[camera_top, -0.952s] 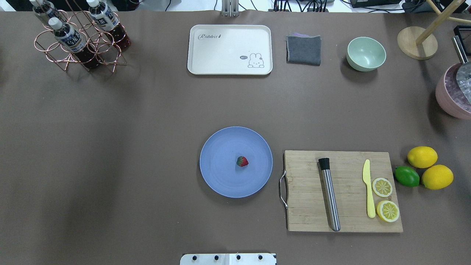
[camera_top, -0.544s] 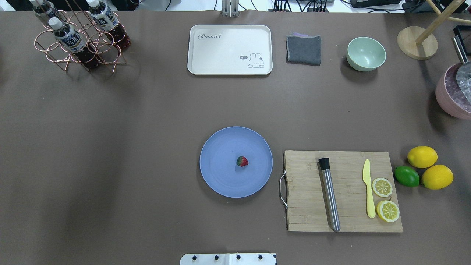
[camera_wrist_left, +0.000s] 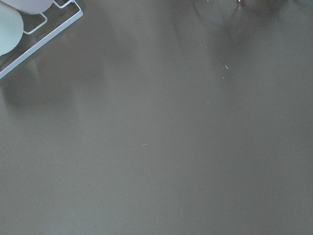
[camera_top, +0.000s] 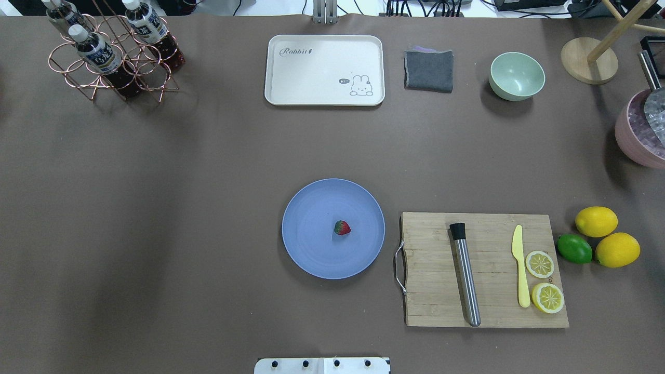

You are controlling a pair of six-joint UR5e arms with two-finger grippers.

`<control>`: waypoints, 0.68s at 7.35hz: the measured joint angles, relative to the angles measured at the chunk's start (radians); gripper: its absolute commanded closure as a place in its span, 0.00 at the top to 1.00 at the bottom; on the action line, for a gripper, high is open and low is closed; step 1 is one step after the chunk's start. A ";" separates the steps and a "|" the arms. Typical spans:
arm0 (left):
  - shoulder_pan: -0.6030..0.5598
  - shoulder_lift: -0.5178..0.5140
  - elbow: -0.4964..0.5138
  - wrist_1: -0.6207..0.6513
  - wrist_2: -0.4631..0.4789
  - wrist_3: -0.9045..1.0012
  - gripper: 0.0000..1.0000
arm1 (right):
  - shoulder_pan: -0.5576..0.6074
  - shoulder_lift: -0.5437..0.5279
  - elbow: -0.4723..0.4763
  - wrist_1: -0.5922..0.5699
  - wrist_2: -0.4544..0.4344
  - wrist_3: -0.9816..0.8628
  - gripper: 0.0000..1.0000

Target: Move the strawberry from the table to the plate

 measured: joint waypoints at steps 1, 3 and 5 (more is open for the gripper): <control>0.000 0.000 -0.001 -0.001 0.000 -0.001 0.98 | 0.000 -0.001 0.000 0.000 0.000 0.000 1.00; 0.000 -0.001 -0.004 -0.006 0.002 -0.002 0.97 | 0.000 0.000 0.001 0.001 0.000 0.000 1.00; -0.001 -0.003 0.007 -0.018 0.023 -0.003 0.98 | 0.000 0.000 0.002 0.001 0.002 0.001 1.00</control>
